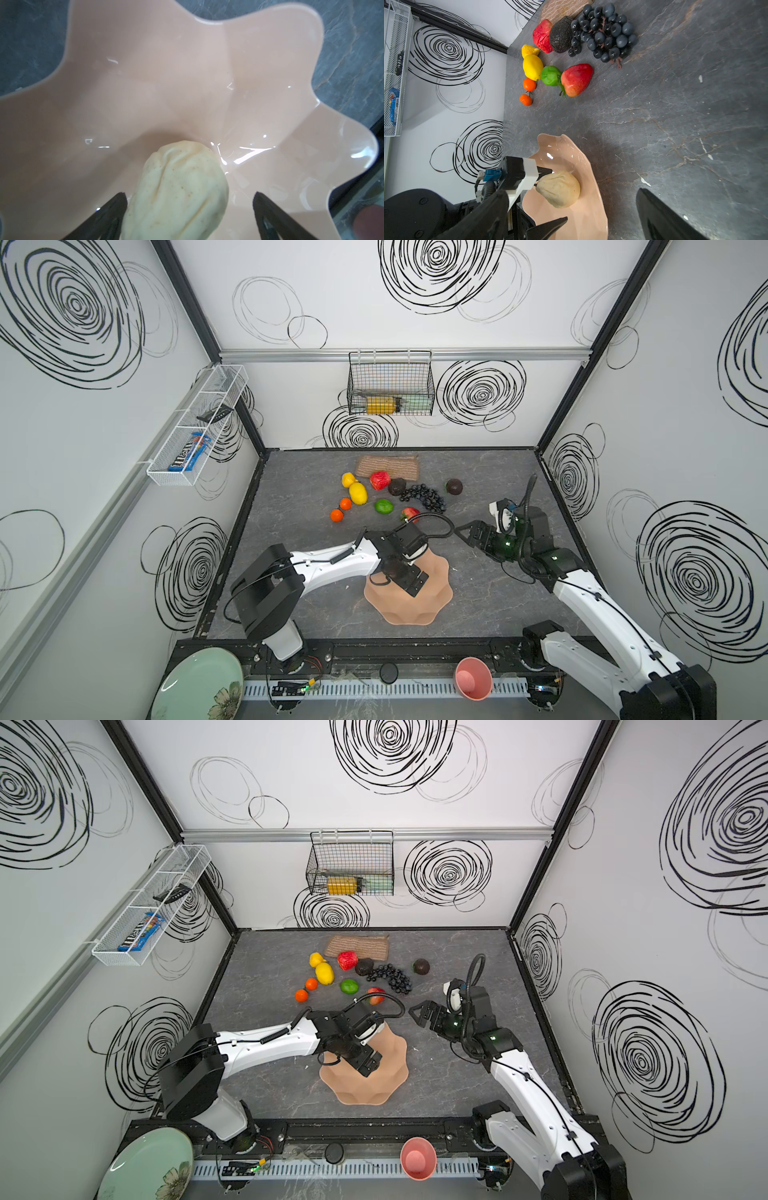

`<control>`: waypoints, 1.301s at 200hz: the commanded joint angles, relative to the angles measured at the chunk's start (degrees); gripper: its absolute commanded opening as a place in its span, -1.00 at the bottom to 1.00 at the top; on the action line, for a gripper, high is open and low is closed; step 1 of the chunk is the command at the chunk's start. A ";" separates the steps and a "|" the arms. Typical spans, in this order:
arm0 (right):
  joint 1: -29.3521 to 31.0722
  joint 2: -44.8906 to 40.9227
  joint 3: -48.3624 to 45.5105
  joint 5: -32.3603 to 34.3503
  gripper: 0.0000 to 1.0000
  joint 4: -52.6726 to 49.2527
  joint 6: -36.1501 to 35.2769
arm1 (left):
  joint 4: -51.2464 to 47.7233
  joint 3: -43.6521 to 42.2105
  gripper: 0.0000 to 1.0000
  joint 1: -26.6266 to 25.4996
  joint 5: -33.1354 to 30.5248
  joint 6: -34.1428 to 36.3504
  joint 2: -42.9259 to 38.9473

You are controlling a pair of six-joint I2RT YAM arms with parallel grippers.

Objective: Place and organize the fake fruits in the fruit bowl

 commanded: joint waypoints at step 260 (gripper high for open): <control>-0.30 14.47 14.34 12.84 1.00 1.20 -11.98 | 23.18 -12.98 0.93 4.91 -11.59 -6.57 -31.05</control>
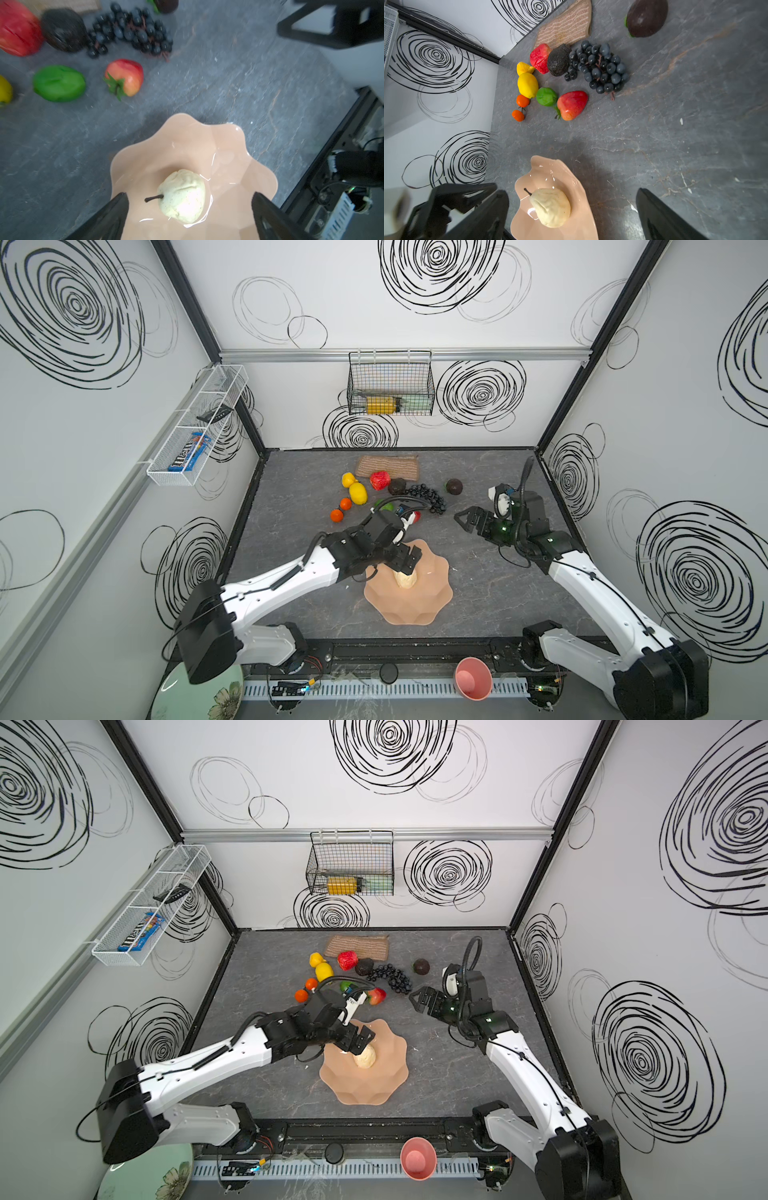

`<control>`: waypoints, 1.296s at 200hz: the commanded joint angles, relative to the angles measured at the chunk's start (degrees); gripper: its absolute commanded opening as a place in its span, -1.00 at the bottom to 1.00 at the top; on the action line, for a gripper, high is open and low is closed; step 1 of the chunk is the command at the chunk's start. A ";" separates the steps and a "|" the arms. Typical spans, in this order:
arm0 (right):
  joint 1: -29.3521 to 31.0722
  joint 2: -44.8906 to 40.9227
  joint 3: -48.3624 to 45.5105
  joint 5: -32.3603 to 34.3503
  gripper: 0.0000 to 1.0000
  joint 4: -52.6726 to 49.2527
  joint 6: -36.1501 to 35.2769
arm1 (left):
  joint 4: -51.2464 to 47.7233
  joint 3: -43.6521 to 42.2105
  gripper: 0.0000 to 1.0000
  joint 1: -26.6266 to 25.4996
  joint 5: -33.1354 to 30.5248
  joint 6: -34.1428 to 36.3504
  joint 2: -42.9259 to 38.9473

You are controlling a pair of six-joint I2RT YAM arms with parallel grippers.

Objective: Place and organize the fake fruits in the fruit bowl

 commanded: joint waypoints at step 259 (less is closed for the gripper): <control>-8.37 62.26 49.11 3.06 0.70 -6.21 -14.68 | 30.65 -37.45 0.92 18.38 -1.53 -14.24 -33.54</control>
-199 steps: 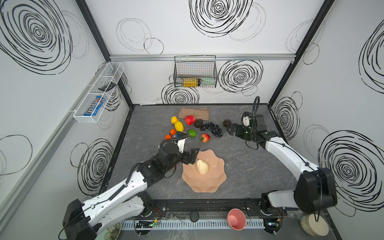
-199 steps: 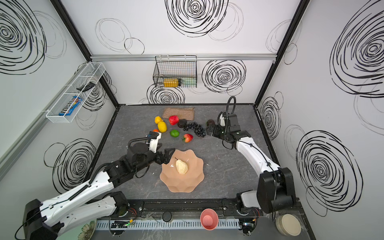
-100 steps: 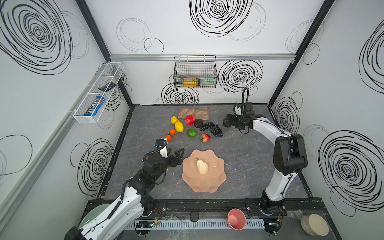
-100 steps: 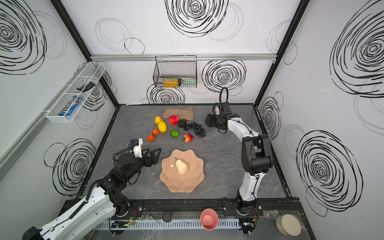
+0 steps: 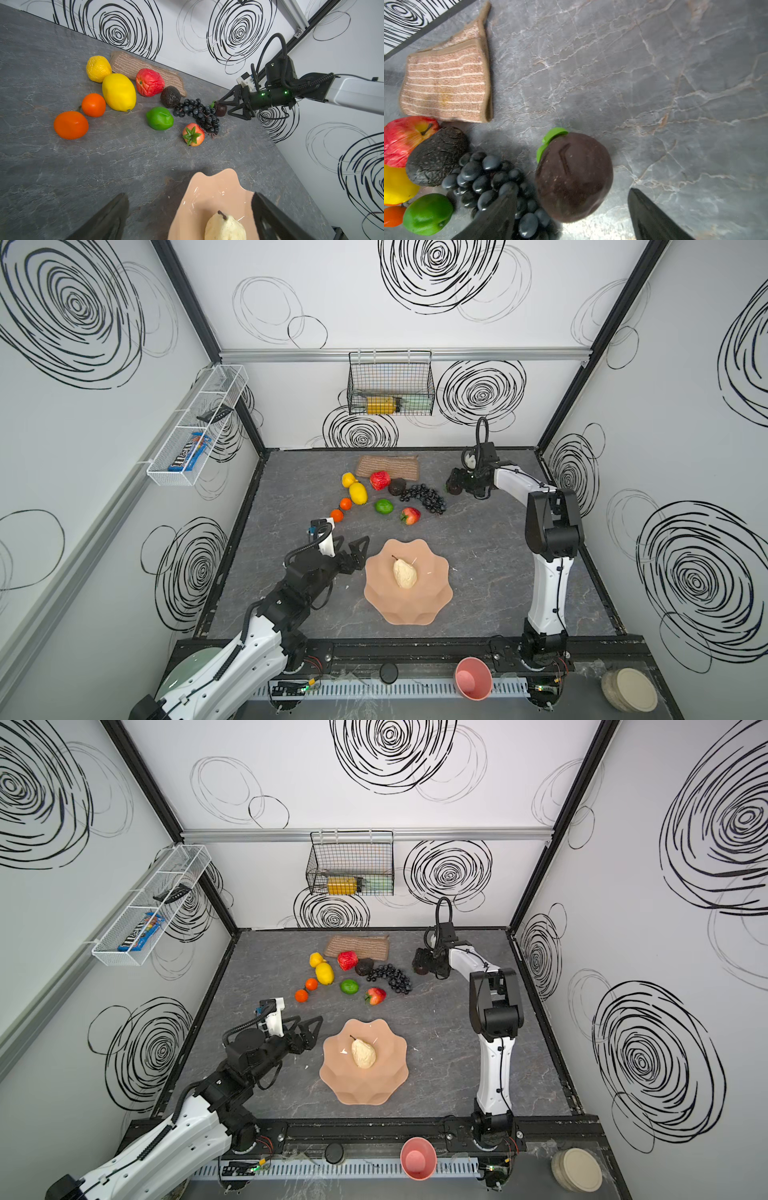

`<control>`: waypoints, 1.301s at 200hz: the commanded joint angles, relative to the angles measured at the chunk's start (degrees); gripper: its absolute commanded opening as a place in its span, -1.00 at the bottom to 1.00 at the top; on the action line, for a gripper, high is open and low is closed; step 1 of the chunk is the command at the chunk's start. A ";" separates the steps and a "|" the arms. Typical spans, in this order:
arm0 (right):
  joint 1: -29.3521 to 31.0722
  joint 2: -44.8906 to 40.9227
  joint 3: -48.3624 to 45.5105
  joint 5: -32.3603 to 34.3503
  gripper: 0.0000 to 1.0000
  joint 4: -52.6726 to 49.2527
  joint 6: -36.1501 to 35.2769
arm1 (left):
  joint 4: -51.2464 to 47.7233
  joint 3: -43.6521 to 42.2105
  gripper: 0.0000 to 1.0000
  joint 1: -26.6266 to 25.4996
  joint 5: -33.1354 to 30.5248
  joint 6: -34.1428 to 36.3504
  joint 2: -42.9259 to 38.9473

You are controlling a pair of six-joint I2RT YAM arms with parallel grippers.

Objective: Place and organize the fake fruits in the fruit bowl
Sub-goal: 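Release the pear and raise the left gripper while the right reaches toward the fruits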

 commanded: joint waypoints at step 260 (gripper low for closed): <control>0.06 -14.69 -15.40 -8.22 0.25 5.96 0.04 | 5.13 1.86 0.92 -0.71 2.85 -1.21 6.43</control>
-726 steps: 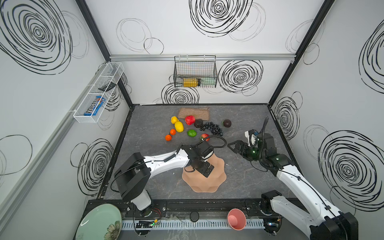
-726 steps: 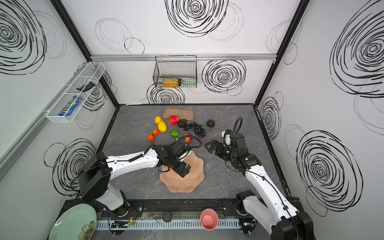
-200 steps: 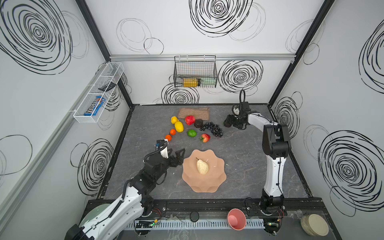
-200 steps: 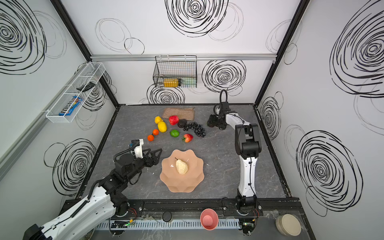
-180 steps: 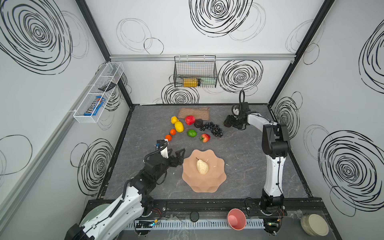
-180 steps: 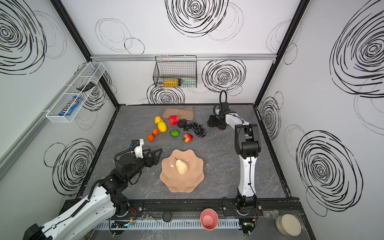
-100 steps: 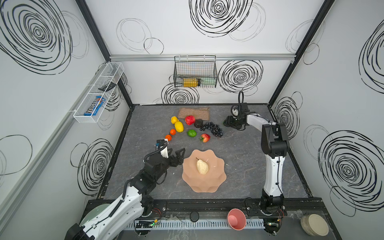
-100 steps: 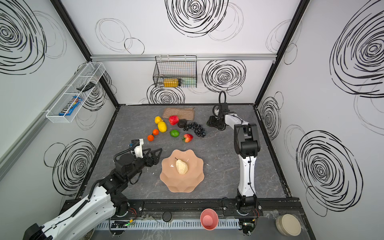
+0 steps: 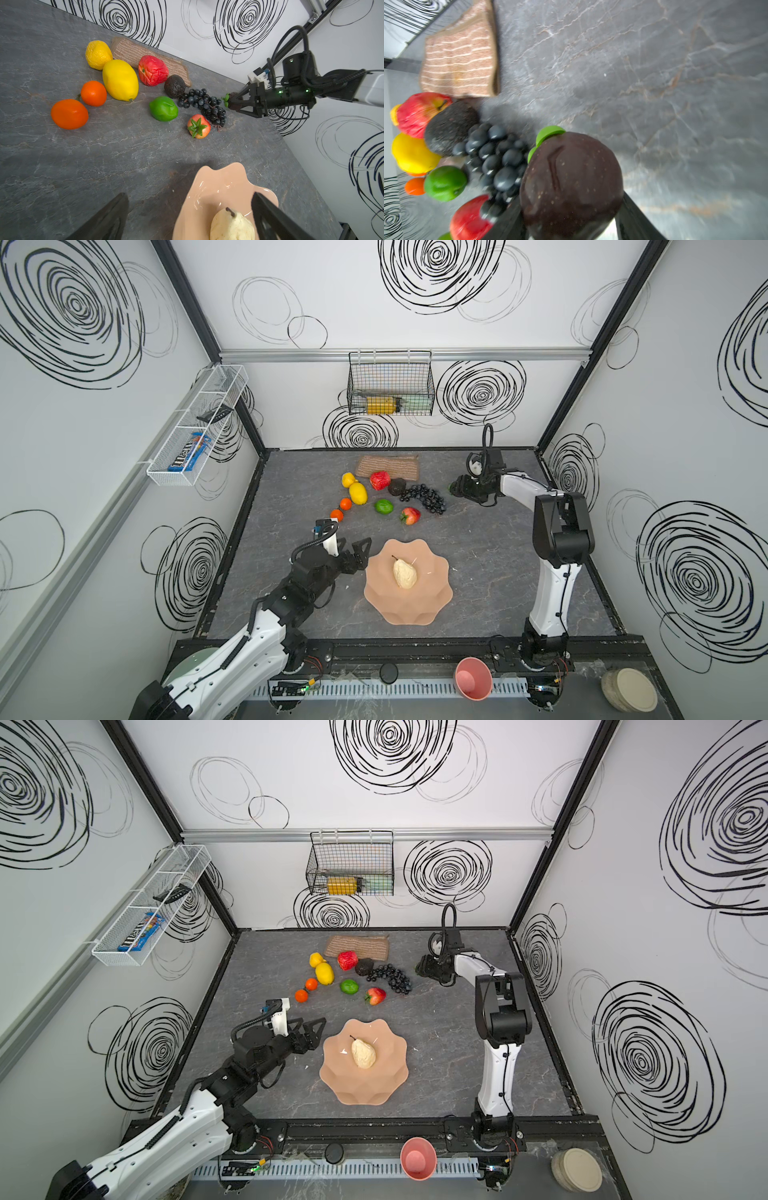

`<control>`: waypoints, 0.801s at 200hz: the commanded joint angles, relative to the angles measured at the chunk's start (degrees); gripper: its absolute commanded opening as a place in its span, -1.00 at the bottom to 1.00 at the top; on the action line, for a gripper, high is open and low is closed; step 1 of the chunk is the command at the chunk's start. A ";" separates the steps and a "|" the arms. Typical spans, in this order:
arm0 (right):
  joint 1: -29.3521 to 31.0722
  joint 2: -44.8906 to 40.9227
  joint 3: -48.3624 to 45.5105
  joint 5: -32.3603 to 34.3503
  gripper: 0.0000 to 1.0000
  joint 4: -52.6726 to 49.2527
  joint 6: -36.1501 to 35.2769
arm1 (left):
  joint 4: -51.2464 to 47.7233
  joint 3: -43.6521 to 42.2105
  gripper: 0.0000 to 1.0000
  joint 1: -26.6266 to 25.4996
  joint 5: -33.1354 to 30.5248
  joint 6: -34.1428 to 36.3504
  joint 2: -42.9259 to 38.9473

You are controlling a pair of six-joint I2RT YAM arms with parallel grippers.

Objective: Place and organize the fake fruits in the fruit bowl
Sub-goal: 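Release the pear and raise the left gripper while the right reaches toward the fruits, then grasp the dark mangosteen with the right gripper while the left gripper approaches it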

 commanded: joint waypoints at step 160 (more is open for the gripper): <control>20.22 -36.47 -31.21 -15.56 0.25 12.88 6.81 | 16.75 23.62 0.32 -1.95 28.78 -8.67 35.83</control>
